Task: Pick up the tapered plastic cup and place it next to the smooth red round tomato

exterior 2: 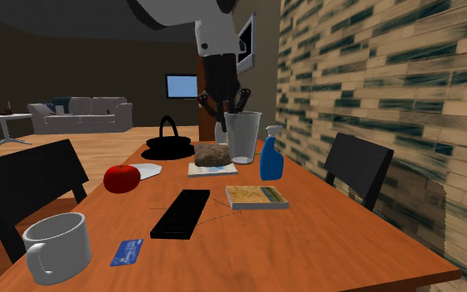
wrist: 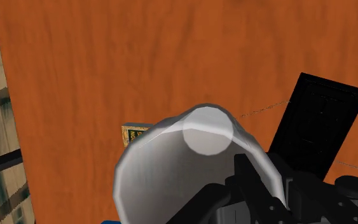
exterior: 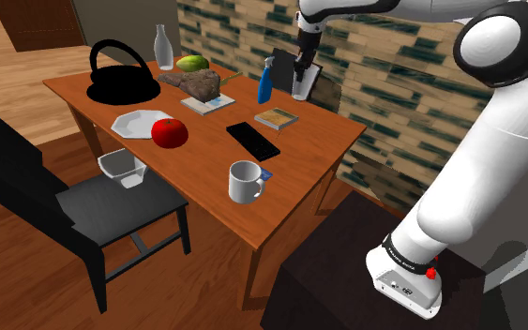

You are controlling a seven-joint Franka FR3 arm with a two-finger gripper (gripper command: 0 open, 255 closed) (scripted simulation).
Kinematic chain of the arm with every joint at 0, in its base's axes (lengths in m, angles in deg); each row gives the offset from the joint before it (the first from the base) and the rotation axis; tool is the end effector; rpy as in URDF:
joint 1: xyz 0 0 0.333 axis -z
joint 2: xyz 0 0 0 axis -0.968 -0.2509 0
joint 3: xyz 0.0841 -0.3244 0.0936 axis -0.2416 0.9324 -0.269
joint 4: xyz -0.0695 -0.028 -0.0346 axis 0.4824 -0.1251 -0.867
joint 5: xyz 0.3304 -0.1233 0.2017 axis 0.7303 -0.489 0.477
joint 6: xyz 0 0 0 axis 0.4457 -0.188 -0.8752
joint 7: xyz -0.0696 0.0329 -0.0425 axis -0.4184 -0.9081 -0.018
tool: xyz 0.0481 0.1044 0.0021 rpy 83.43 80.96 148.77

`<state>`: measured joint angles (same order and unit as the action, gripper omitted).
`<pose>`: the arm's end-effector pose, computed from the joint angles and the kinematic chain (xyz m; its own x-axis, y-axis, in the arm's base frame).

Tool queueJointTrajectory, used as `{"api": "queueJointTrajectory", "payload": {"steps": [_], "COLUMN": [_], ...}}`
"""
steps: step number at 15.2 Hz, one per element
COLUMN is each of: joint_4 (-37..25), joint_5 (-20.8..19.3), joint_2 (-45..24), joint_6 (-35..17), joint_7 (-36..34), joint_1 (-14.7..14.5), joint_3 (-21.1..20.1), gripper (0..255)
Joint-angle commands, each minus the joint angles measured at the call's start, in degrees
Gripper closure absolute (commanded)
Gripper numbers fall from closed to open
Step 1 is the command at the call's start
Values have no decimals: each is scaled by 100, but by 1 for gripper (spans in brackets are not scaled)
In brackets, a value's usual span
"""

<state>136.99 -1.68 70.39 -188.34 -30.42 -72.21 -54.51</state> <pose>0.5940 -0.1424 0.5776 0.9829 0.1790 0.0434 0.1716 -0.9754 0.1381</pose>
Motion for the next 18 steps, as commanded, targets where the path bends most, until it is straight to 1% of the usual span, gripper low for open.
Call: {"api": "queueJointTrajectory", "payload": {"steps": [1, 6, 10, 14, 18], "joint_4": [-129, -639, -1208, -1957, -2970], "joint_5": [-14, -39, -65, -97, -131], "joint_2": [-125, -548, -990, -1538, -2233], "joint_6": [29, 185, 366, 620, 987], "joint_7": [-258, -835, -1265, -1661, -2013], "joint_1": [-132, -453, -716, -985, -1262], "joint_3": [-114, -371, -547, -693, -805], "gripper": [255, 255, 255, 255, 255]}}
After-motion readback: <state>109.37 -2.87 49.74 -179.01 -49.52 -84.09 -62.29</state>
